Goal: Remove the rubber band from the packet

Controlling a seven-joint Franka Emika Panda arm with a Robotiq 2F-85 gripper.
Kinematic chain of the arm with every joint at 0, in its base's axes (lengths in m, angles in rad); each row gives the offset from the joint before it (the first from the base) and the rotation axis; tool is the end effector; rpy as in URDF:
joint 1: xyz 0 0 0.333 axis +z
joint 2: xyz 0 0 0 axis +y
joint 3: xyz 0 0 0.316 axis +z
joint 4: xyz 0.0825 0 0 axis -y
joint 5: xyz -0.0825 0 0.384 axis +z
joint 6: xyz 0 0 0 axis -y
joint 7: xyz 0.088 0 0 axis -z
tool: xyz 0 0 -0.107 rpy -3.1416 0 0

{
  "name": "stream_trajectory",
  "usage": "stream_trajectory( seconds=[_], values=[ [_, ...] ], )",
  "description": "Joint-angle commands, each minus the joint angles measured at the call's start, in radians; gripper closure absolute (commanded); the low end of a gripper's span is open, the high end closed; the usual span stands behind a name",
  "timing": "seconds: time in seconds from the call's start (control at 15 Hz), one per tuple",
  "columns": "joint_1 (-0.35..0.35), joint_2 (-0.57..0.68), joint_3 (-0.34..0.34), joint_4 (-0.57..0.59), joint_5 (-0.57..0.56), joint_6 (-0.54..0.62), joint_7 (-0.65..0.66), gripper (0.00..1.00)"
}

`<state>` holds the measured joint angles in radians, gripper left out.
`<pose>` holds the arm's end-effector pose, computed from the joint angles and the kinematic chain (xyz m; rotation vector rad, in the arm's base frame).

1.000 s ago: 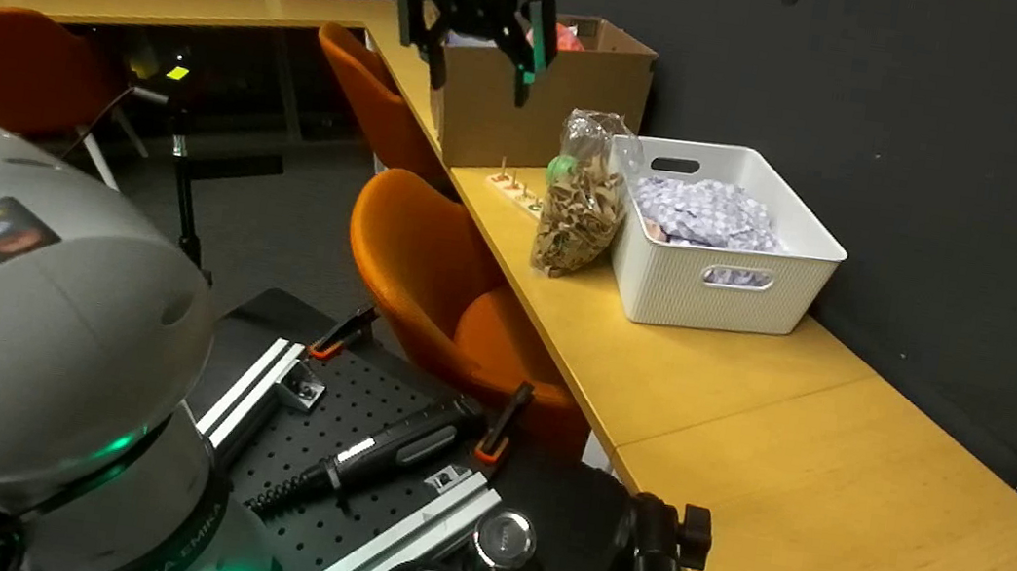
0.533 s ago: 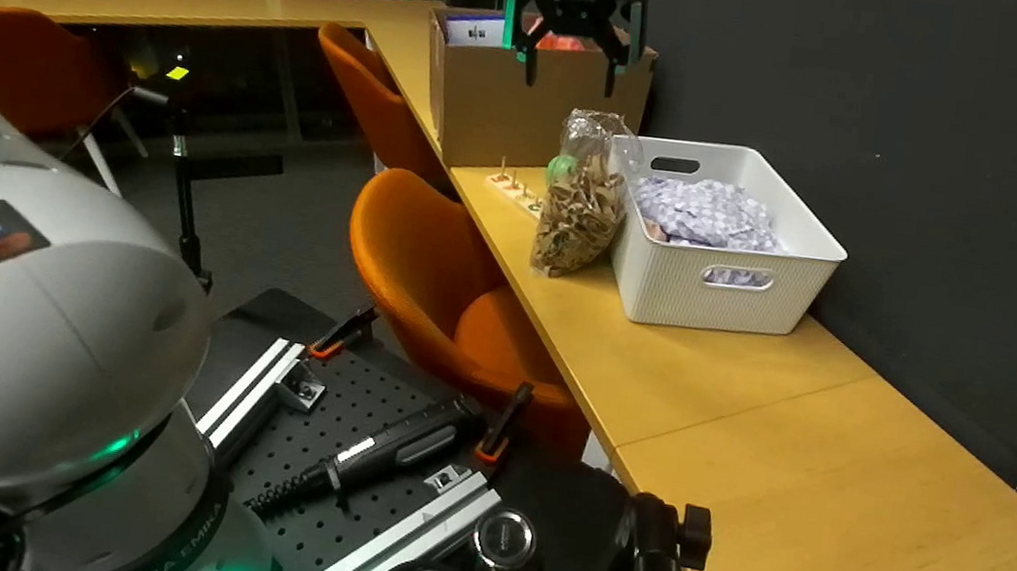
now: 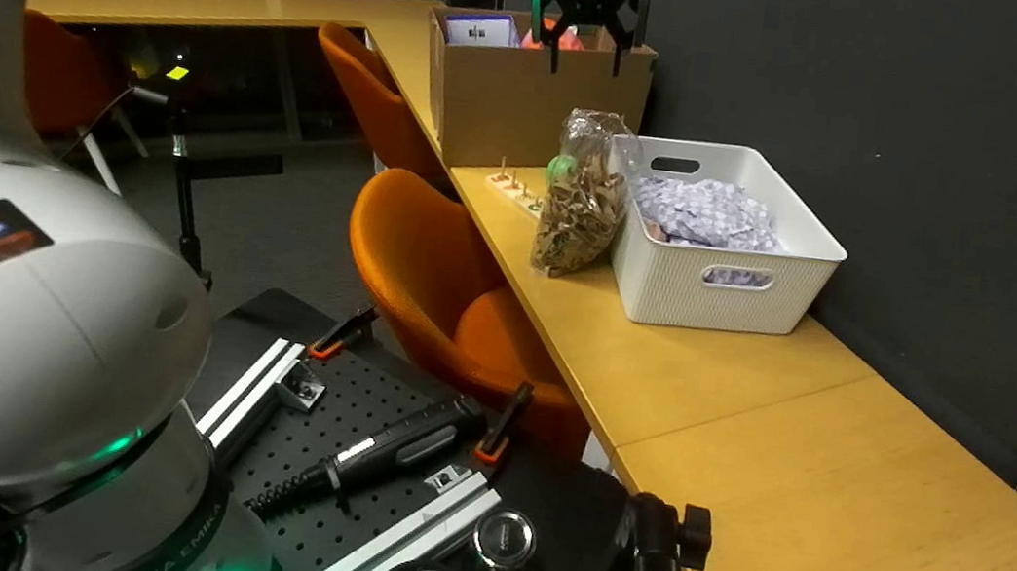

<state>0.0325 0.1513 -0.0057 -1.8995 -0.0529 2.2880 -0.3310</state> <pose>0.6184 0.0155 0.4455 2.9848 0.5864 0.3479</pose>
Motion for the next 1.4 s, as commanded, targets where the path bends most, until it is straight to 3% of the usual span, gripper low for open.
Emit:
stream_trajectory(
  seconds=[0.0, 0.47, 0.87, 1.33],
  values=[
    [-0.017, 0.079, 0.018, 0.092, -0.018, -0.006, -0.044, 0.44],
    [-0.028, 0.226, 0.004, 0.233, -0.105, -0.026, -0.014, 0.98],
    [-0.029, 0.312, -0.001, 0.302, -0.145, -0.033, -0.006, 1.00],
    [-0.030, 0.337, 0.013, 0.282, -0.131, -0.016, -0.011, 1.00]
  ],
)
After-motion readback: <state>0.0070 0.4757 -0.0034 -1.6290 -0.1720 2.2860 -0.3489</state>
